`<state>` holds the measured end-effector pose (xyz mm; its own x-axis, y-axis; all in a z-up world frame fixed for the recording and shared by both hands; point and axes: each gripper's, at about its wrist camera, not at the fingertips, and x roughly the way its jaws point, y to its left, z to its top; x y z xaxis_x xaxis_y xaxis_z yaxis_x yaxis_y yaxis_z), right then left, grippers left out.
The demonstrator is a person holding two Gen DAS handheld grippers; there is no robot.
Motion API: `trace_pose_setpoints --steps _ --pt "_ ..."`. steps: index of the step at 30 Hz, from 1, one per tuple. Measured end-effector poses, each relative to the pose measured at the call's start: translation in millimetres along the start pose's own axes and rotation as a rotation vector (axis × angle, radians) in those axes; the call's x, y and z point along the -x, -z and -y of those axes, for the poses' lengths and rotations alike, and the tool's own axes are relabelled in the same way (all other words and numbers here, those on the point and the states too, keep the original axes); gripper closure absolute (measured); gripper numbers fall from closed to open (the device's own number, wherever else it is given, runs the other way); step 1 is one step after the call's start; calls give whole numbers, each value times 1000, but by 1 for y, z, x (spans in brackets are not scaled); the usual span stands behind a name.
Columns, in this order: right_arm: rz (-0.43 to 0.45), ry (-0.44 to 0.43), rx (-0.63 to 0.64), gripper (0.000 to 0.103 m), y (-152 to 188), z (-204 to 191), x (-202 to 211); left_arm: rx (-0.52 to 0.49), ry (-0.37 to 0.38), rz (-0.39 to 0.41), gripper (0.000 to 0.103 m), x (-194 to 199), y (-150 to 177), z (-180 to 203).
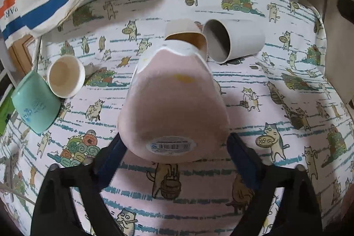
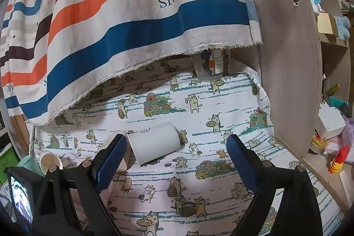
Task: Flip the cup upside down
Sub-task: 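Hold the pink mug in the left gripper with its base facing up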
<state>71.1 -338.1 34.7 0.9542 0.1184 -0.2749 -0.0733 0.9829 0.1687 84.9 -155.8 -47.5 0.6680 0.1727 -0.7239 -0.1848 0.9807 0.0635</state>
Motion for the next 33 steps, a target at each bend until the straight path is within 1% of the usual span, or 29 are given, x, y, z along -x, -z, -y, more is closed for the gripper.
trace_pose_setpoints --steps 1,9,12,14,17,18,19,20,23,26,33 --pt "-2 0 -3 11 0 1 0 2 2 3 21 0 0 -1" --pt "-39 -11 -25 11 0 3 -6 -12 25 5 21 3 3 -3" --pt "-39 -11 -23 11 0 3 -6 -2 47 22 19 5 2 -5" --pt "-37 -13 -25 11 0 3 -6 2 64 48 13 9 -1 -5" --pt "-37 -11 -24 11 1 3 -7 -18 47 77 12 14 -3 -1" --pt "-40 -10 -23 11 1 3 -7 -31 40 75 13 13 -4 1" --pt "-42 -9 -25 11 2 3 -8 -39 33 70 18 12 -5 1" --pt "-44 -8 -26 11 2 4 -8 -44 29 67 19 11 -5 0" --pt "-43 -4 -26 11 1 4 -7 -78 52 59 19 12 -5 -2" --pt "-45 -8 -25 11 0 4 -7 -72 89 53 19 17 -8 -11" --pt "-49 0 -8 11 1 1 -8 -73 126 107 19 39 -22 -31"
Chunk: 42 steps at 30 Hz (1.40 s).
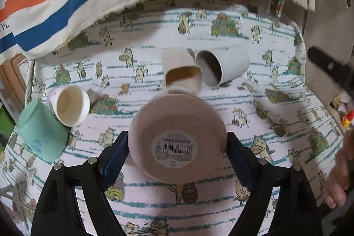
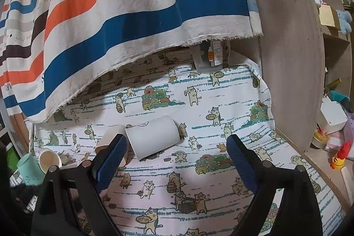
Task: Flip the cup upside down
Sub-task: 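Hold the pink mug in the left gripper with its base facing up, then lower the pink mug rim-down onto the cloth and open the left gripper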
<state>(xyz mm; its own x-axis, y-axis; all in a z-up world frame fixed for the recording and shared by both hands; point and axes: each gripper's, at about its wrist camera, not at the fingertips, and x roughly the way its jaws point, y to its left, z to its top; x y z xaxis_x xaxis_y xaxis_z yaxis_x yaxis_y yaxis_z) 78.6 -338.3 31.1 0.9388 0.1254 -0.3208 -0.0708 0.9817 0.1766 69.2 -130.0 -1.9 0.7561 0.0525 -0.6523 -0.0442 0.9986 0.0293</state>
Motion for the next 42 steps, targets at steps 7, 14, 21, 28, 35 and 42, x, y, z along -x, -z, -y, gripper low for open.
trace_pose_setpoints --steps 7,14,21,28,35,42 --pt "-17 12 19 11 2 -3 -4 0 6 19 19 7 -15 -11" --pt "-16 18 23 11 2 -3 -5 -6 12 35 19 5 -22 -11" --pt "-18 18 51 11 4 -8 -6 -20 13 39 19 -13 -28 -6" --pt "6 28 75 11 4 -11 -3 -17 37 -29 19 -36 -29 -5" --pt "-1 30 90 11 6 -14 -3 -5 60 -33 19 -38 -30 -9" --pt "8 34 109 11 7 -17 -3 -14 63 48 14 -20 -35 -17"
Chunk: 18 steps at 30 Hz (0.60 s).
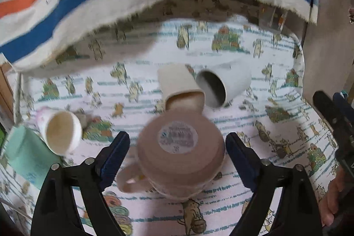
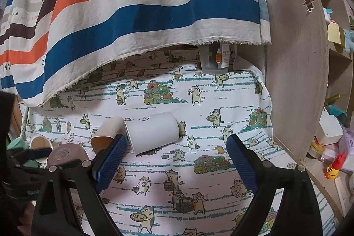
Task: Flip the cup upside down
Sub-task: 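Lower the pink mug rim-down onto the cloth and open the left gripper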
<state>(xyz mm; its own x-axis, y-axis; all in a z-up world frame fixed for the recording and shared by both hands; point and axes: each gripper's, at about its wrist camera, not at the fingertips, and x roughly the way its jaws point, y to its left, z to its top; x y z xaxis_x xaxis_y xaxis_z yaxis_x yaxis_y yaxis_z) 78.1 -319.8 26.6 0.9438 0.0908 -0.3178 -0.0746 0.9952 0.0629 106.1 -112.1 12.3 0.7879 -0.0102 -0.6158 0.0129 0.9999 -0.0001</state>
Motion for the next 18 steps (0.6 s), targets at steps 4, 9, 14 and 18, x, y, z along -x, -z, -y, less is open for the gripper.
trace_pose_setpoints --steps 4,9,14,18 --pt "25 2 -8 6 -2 2 5 -2 7 87 8 22 -7 -8" --pt "40 9 5 1 -2 0 6 1 -36 253 0 60 -9 -24" --pt "33 -18 10 1 0 -2 5 3 -86 393 0 95 -6 -47" --pt "70 -29 18 1 1 -5 10 23 -91 467 0 117 0 -69"
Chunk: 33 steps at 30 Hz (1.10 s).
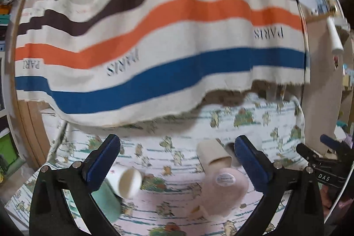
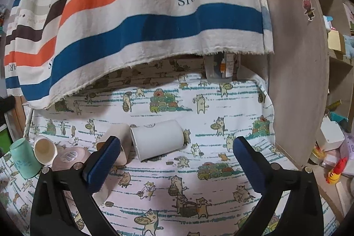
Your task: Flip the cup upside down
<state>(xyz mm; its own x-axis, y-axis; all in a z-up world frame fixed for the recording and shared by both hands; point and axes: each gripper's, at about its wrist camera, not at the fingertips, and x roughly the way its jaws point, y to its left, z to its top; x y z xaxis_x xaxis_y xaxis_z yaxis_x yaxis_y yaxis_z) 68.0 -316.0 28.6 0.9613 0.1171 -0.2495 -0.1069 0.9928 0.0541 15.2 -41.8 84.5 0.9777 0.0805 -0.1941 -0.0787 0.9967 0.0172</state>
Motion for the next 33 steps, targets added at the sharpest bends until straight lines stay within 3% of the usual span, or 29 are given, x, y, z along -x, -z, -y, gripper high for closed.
trace_pose_setpoints --steps 7,18,22,25,29,33 --pt "39 -42 56 1 6 -15 5 14 12 53 0 8 18 -24" --pt "1 -140 65 1 14 -30 6 16 42 -35 0 -30 64 -33" --pt "-7 -159 49 1 16 -32 8 -21 35 -20 0 -30 72 -26" --pt "-14 -147 48 1 20 -36 7 -75 69 -2 0 -27 77 -17" --pt "-6 -130 83 1 25 -44 7 -11 137 -78 0 -38 80 -22" --pt "-26 -143 142 1 30 -56 4 3 102 -94 0 -40 81 -24"
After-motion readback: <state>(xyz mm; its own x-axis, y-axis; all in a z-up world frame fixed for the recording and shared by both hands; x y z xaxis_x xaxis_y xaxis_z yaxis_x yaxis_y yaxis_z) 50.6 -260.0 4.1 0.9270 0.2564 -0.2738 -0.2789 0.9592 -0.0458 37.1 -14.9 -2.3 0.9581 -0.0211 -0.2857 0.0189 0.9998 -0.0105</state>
